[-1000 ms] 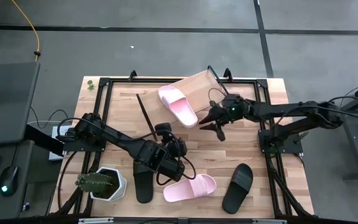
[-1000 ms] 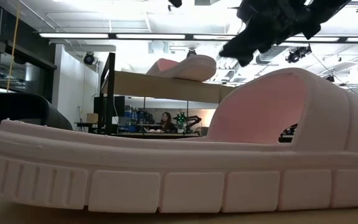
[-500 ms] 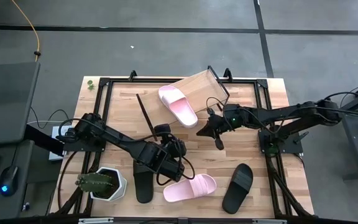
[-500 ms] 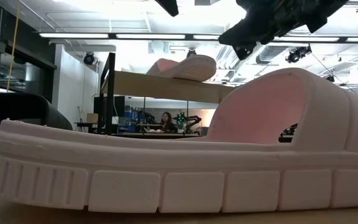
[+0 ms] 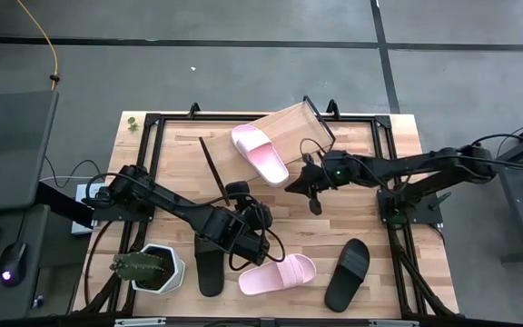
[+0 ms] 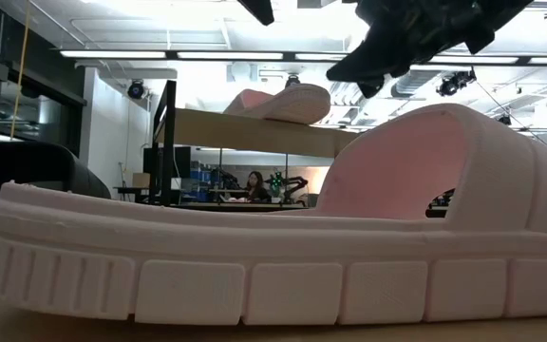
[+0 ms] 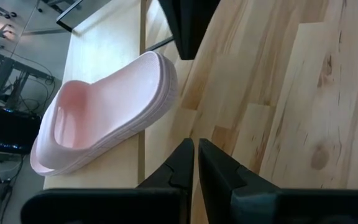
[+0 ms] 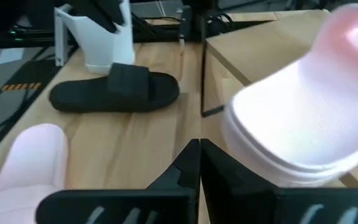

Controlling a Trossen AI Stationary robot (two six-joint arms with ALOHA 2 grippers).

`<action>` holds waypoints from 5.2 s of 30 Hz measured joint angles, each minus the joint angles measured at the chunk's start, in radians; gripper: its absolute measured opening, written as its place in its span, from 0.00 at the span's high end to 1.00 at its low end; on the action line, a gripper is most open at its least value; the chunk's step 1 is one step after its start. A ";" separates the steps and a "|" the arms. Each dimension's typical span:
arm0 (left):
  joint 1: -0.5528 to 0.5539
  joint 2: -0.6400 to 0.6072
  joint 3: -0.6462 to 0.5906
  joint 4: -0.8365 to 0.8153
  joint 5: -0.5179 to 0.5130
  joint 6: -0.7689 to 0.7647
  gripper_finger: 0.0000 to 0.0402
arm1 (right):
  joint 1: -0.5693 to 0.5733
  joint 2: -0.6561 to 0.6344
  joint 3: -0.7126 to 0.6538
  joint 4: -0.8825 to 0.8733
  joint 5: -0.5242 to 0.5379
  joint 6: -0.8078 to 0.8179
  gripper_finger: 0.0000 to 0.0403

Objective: Pick and place slides into the shelf
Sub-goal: Put the top pink slipper on the shelf, then put the pink slipper on the shelf

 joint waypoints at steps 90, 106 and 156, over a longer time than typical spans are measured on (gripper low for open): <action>0.000 0.000 0.000 0.018 0.007 0.007 0.96 | -0.101 0.168 0.036 0.181 -0.052 -0.029 1.00; 0.000 0.000 0.001 0.025 0.045 0.000 0.96 | -0.047 0.168 0.036 0.176 -0.311 0.008 1.00; -0.155 0.014 -0.112 0.397 0.359 0.190 0.96 | 0.129 -0.324 0.034 -0.499 -0.010 -0.056 1.00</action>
